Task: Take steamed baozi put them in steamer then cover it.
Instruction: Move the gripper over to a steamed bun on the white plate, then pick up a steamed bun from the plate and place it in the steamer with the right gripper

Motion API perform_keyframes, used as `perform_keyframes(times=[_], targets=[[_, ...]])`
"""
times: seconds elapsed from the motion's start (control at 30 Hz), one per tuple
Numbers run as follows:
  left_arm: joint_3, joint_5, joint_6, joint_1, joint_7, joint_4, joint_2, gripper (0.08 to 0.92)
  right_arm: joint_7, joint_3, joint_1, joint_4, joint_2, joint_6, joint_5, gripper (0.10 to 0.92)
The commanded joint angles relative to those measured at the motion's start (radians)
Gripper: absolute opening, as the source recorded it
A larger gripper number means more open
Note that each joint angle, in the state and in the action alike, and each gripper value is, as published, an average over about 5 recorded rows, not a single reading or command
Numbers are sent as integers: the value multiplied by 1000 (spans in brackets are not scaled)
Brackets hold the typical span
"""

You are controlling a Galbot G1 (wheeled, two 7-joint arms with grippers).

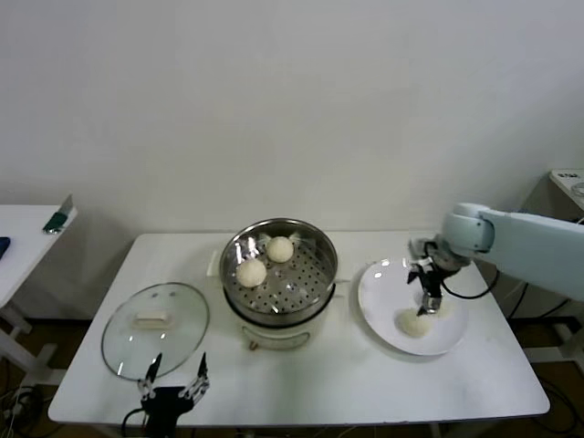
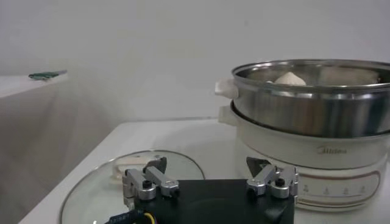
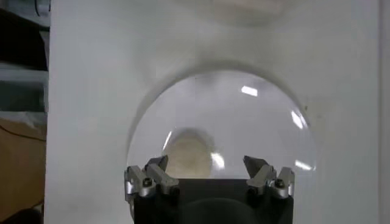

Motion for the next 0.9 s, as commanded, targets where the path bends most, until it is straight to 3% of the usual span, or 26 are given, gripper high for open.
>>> perform_keyframes(times=[0.03, 0.33, 0.6, 0.77, 0.9], targets=[[-1, 0, -2, 2, 0, 8, -1, 823, 20, 161, -250, -91, 2, -7, -116, 823], [-4, 1, 1, -2, -1, 15, -1, 823, 42, 209, -295, -144, 61, -10, -128, 808], [-2, 5, 12, -8, 0, 7, -3, 823, -2, 139, -165, -97, 53, 19, -92, 661], [0, 9, 15, -7, 0, 3, -3, 823, -85, -20, 136, -75, 89, 145, -72, 650], [6, 14, 15, -8, 0, 4, -4, 823, -145, -116, 413, -113, 204, 364, -50, 653]])
